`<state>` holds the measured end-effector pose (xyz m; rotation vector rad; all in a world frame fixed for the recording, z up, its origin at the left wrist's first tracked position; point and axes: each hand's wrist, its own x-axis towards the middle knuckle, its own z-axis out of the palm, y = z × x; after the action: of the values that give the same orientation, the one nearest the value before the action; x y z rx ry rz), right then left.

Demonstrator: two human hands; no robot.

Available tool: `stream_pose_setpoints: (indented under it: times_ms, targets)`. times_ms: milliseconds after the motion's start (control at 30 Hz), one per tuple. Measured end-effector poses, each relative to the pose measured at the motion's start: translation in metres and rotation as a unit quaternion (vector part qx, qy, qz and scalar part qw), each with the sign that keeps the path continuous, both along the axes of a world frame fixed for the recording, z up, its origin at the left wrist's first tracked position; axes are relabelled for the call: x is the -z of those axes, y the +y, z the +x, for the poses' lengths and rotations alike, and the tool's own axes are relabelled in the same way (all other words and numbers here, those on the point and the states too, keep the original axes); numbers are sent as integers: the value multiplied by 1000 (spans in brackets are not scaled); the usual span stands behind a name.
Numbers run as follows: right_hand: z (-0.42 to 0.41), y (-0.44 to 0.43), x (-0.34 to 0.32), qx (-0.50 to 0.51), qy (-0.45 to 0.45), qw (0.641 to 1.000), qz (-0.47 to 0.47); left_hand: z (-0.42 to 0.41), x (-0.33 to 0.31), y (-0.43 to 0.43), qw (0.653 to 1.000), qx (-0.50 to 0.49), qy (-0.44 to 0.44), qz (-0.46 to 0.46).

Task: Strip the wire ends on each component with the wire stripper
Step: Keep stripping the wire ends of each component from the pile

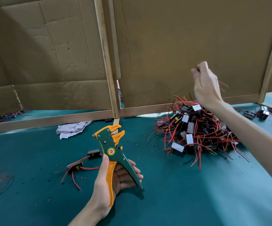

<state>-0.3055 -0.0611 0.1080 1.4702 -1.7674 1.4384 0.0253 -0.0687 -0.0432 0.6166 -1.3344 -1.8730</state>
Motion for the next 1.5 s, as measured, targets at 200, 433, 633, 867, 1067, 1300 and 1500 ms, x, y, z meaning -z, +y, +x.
stream_pose_setpoints:
  times_ms: [200, 433, 633, 867, 1067, 1300, 1500]
  targets:
    - [-39, -18, 31, 173, -26, 905, 388, 4, -3, -10, 998, -57, 1, -7]
    - [73, -23, 21, 118, 124, 977, 125, 6, 2, -22, 992, -117, 36, -12]
    - [175, -52, 79, -172, 123, 909, 358, 11, 1, -32, 973, -218, 61, -47]
    - [201, -73, 109, -352, -167, 798, 459, 13, 4, -43, 943, -314, 77, -73]
    - [190, -69, 112, -309, -67, 840, 440, 13, 6, -46, 942, -326, 53, -62]
    - [154, -53, 111, -295, -180, 876, 336, 13, 5, -45, 940, -333, 48, -64]
    - [110, -32, 101, -364, -477, 770, 215, 11, 7, -43, 948, -305, 44, -77]
